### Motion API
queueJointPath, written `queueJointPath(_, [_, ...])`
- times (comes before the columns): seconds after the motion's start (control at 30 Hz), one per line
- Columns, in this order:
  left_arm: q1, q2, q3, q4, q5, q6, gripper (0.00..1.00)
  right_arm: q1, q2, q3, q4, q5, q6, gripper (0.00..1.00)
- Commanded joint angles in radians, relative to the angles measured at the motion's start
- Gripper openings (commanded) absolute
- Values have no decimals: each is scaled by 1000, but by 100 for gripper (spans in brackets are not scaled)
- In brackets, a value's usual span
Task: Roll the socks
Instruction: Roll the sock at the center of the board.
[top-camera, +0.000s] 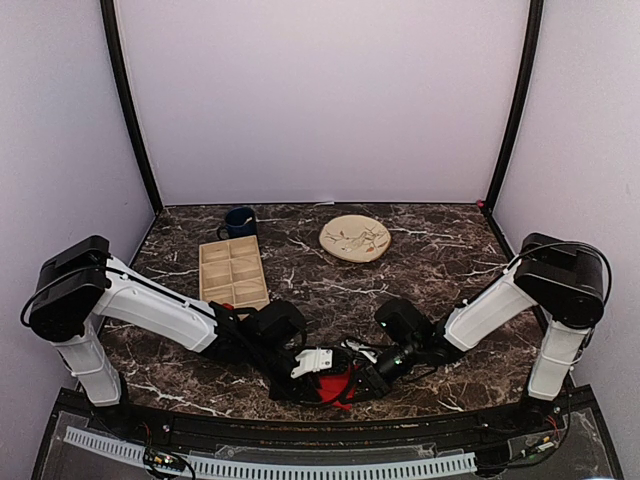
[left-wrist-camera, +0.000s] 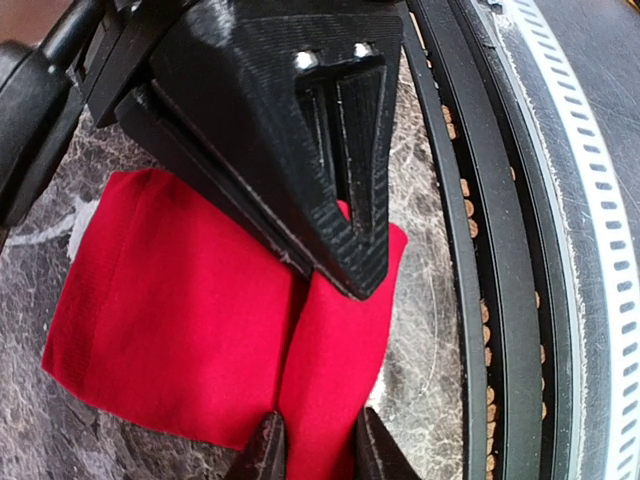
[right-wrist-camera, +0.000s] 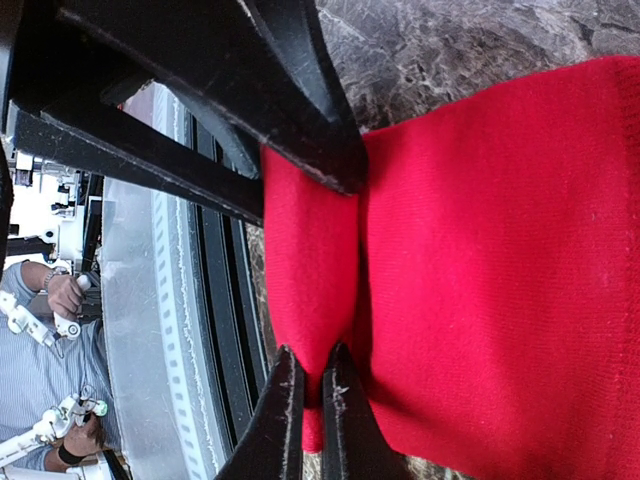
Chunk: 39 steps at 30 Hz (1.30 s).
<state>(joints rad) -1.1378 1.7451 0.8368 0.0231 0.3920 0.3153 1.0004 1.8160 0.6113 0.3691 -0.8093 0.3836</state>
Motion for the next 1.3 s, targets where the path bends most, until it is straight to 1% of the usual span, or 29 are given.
queueJointPath(0.0, [-7, 6, 26, -28, 12, 20, 23, -2, 46, -20, -138, 60, -4, 0])
queueJointPath(0.13, [-7, 14, 33, -34, 26, 20, 19, -2, 44, -21, -137, 67, -1, 0])
queueJointPath(0.17, [-7, 14, 33, -34, 27, 18, 18, -2, 43, -23, -138, 70, 0, 1])
queueJointPath(0.23, [-7, 14, 28, -32, 32, 14, 17, -3, 39, -26, -137, 76, 2, 6])
queueJointPath(0.4, [-5, 17, 13, -27, 31, 2, 15, -9, 27, -43, -120, 90, 17, 23])
queueJointPath(0.57, [1, 29, 7, -20, 40, -10, 14, -19, 13, -65, -95, 91, 35, 29])
queueJointPath(0.73, [6, 43, 14, -29, 57, -12, 14, -28, -7, -87, -83, 102, 48, 31])
queueJointPath(1.27, [28, 68, 28, -47, 97, -24, 12, -66, -77, -176, 2, 137, 112, 31])
